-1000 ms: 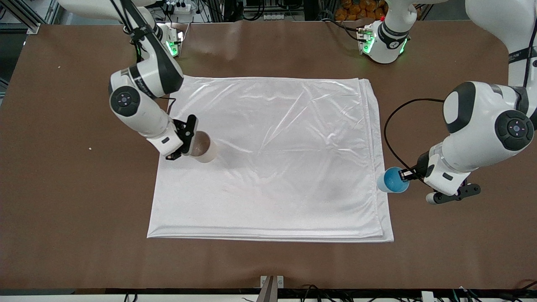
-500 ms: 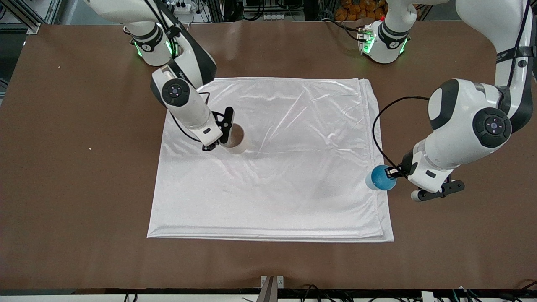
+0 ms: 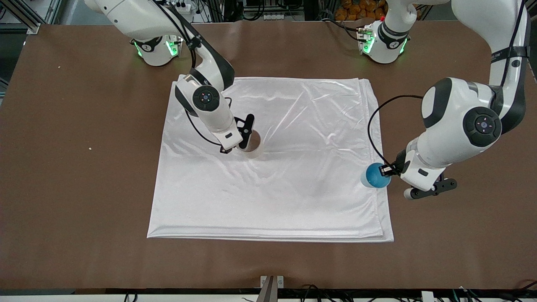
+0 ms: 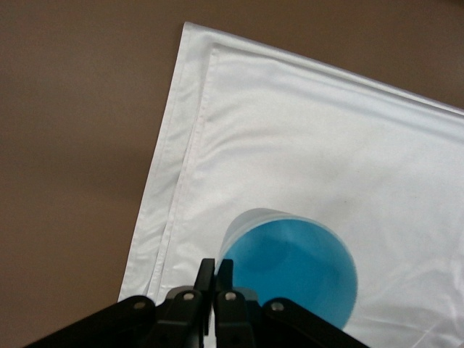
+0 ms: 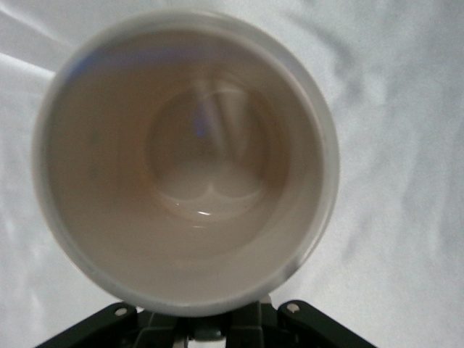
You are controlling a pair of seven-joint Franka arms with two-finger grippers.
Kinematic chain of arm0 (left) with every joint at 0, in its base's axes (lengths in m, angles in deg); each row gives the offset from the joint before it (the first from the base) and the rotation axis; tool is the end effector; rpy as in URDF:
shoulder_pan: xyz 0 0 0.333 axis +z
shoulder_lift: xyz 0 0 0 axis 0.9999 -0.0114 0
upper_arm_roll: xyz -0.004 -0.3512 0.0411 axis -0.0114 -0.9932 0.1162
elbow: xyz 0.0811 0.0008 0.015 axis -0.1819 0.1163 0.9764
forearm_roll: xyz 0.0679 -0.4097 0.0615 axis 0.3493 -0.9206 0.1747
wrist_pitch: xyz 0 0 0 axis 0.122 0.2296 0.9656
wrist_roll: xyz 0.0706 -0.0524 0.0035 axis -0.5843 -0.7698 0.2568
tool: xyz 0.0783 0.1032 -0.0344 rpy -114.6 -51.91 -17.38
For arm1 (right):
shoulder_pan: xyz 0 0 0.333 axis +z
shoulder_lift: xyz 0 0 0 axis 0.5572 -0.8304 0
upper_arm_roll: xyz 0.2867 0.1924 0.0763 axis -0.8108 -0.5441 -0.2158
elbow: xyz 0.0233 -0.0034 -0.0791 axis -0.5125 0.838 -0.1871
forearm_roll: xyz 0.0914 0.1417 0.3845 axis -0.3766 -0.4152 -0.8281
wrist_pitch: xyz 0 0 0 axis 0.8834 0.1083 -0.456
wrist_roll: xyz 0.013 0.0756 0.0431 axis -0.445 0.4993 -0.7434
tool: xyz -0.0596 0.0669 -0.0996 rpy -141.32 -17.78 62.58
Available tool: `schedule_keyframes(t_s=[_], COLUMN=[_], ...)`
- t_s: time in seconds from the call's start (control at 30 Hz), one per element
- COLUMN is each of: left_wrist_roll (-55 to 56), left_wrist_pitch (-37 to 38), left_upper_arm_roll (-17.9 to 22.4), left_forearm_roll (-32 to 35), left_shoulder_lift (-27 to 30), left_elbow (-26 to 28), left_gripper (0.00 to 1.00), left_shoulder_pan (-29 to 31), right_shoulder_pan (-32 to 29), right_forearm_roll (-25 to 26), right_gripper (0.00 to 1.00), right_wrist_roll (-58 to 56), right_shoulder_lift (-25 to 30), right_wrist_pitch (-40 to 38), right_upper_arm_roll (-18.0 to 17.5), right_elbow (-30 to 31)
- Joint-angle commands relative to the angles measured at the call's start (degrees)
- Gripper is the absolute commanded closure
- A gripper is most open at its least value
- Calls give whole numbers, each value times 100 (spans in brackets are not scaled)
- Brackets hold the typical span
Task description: Place blue cup into white mug on cloth
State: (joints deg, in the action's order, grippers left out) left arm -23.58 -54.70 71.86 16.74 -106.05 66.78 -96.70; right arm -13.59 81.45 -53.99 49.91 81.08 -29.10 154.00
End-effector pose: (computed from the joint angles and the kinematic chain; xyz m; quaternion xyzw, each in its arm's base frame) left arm 0.6933 -0.1757 0.4260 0.9907 0.1297 -0.0106 0.0401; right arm 0.5314 0.4028 0.2428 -0.7884 -0.6145 -0.0049 0.0265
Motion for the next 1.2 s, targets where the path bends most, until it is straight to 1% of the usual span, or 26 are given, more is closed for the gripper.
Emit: schedule_keyframes(t_s=[0.0,0.07,0.17,0.33,0.4,0.53,0.67,0.7,0.83,0.87,0.9,0.97,1.0,1.17], left_wrist_roll=[177,203,264,291,352,440,589,625,730,765,800,888,932,1222], left_wrist_pitch=[106,106,106,106,106,106,115,115,115,106,106,106,106,106], left_upper_arm_roll=[2,11,3,11,3,11,3,11,11,3,11,2,11,3], left_forearm_roll=[-18,-27,-18,-27,-18,-27,-18,-18,-27,-18,-18,-18,-27,-18], left_shoulder_lift=[66,66,66,57,57,57,57,57,57,57,57,57,57,48], left_elbow=[-1,-1,8,-1,-1,8,-1,8,-1,-1,-1,-1,-1,8], left_gripper=[100,100,100,100,100,100,100,100,100,100,100,100,100,100], left_shoulder_pan=[-72,-116,-117,-204,-213,-310,-362,-397,-486,-494,-503,-573,-634,-802], right_shoulder_pan=[187,284,380,583,583,557,548,548,557,548,548,522,504,407], right_forearm_roll=[137,241,549,971,1077,1103,1112,1121,1121,1121,1130,1173,1226,1314], right_gripper=[100,100,100,100,100,100,94,92,74,68,56,25,22,18], right_wrist_roll=[302,442,706,1339,1401,1401,1401,1401,1410,1410,1401,1401,1384,1375], right_shoulder_lift=[-330,-383,-497,-655,-691,-726,-744,-752,-744,-735,-726,-717,-709,-673], right_wrist_pitch=[40,92,189,295,303,321,312,321,286,295,295,295,295,251], right_upper_arm_roll=[57,74,144,153,153,153,153,153,162,162,162,162,162,145], right_elbow=[-315,-323,-376,-420,-429,-446,-473,-473,-482,-482,-482,-482,-482,-482])
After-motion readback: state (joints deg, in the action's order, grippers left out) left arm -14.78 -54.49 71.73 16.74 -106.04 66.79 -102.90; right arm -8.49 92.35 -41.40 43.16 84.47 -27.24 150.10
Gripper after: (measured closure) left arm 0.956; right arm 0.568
